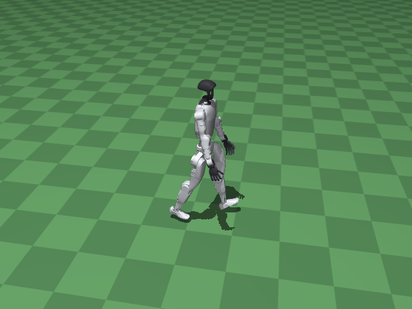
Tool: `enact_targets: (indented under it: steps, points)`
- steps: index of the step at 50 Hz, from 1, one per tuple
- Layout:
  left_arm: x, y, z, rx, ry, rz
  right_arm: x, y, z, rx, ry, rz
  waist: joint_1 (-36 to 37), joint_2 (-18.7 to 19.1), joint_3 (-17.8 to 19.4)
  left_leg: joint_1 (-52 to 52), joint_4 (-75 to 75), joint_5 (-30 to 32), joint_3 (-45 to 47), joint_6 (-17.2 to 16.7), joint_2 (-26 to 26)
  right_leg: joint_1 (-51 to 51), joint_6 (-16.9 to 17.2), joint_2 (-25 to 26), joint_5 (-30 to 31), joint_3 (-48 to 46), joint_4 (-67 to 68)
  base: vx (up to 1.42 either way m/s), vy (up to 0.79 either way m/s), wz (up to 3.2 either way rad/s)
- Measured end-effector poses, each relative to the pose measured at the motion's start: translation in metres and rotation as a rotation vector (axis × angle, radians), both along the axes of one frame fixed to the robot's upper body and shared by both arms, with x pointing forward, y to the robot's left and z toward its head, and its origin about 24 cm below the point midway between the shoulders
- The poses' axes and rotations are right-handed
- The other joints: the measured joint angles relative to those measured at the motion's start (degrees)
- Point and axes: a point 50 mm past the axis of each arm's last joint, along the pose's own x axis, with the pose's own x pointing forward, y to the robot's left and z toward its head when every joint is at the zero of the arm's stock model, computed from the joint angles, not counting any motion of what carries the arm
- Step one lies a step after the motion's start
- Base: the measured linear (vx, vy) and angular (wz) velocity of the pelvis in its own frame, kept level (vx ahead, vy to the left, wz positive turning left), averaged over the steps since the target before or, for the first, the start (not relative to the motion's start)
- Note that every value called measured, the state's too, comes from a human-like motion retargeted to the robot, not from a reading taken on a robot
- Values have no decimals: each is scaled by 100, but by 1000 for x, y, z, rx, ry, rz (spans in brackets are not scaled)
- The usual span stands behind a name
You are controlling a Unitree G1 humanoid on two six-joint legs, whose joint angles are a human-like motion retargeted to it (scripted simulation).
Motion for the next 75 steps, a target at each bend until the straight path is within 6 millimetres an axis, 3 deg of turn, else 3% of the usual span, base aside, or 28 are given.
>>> enact_targets:
  steps: [8, 10, 13, 19, 23, 25, 30, 35, 40, 45, 47, 52, 60, 69, 75]
  points:
    - [25, 4, 10, 40, -69, -55, 19, 2, 7, -8, -56, 18, 116, 79, -84, 134, 0, 296, -137, -31, -85, -51, -99, -59, 437, 141, 403, 31, 23, -4]
    - [25, 5, 10, 87, -60, -138, 28, 7, 10, 9, -110, -18, 116, 96, -134, 72, 334, 177, -18, -210, -23, -185, -31, -71, 506, 77, 780, 30, 23, -7]
    - [32, 8, 14, 64, -91, -67, 42, 8, 16, -20, -129, 39, 225, 200, -119, 290, 0, 470, -157, -5, -118, -131, -117, -63, 793, 118, 804, 30, 26, -7]
    - [23, 9, 11, 84, -40, -122, 72, 19, 31, 29, -279, 16, 66, 487, -158, 554, 0, 793, -378, -61, -72, -528, -137, 104, 1386, -182, 2084, 28, 25, 20]
    - [13, 11, 7, 93, 29, -177, 80, 21, 36, 67, -324, -11, -192, 579, -222, 669, 12, 789, -651, -82, -85, -1232, -199, 115, 1952, -614, 3540, 25, 21, 49]
    - [9, 13, 6, 107, 69, -211, 77, 20, 35, 71, -317, -25, -313, 560, -256, 712, 28, 729, -788, -83, -120, -1643, -294, 22, 2271, -907, 4243, 24, 18, 58]
    - [13, 21, 8, 165, 149, -308, 59, 9, 26, 56, -258, -43, -562, 478, -199, 879, 126, 537, -1138, -214, -165, -2350, -923, -302, 781, -1791, 4945, 21, 13, 67]
    - [35, 22, 16, 207, 121, -355, 28, -7, 13, 38, -151, -75, -737, 320, -59, 1042, 175, 412, -1575, -259, -254, -2820, -1028, -102, -25, -2134, 4087, 18, 8, 84]
    - [54, 7, 21, 161, -2, -310, 1, -27, 7, -13, -80, -108, -1143, 288, 57, 1218, 204, 322, -2053, -339, -412, -2965, -829, 254, 360, -2026, 1989, 16, 6, 93]
    - [65, -9, 23, 113, -96, -259, -17, -37, 4, -47, -24, -158, -1527, 131, 421, 1650, 240, 189, -2543, -378, -700, -2635, -433, 286, 1578, -1758, -490, 20, 3, 91]
    - [66, -13, 22, 103, -101, -260, -20, -36, 3, -40, -8, -159, -1612, 135, 573, 1848, 235, 127, -2663, -406, -700, -2671, -249, 325, 1580, -1614, -959, 22, 1, 58]
    - [54, -18, 15, 73, -60, -264, -25, -31, -1, -7, 10, -150, -1734, 281, 734, 2159, 229, 20, -2853, -444, -567, -3200, 24, 391, 1200, -1618, -980, 22, 0, 35]
    - [28, -19, 4, 49, 46, -266, -16, -29, 1, 13, -29, -182, -1828, 458, 796, 2453, 284, -152, -3095, -366, -532, -3295, -33, 247, 883, -1911, -980, 25, -2, 28]
    - [-7, -8, -5, 61, 127, -260, -16, -33, 3, -9, -48, -193, -1717, 562, 408, 2612, 373, -447, -3247, -265, -568, -2872, 40, 216, 314, -1742, -980, 34, -8, 14]
    - [-27, -3, -9, 45, 178, -209, -6, -35, 7, -29, -69, -176, -1551, 632, 146, 2686, 472, -459, -3129, -143, -561, -2826, 150, 119, 790, -2229, -980, 37, -13, -21]
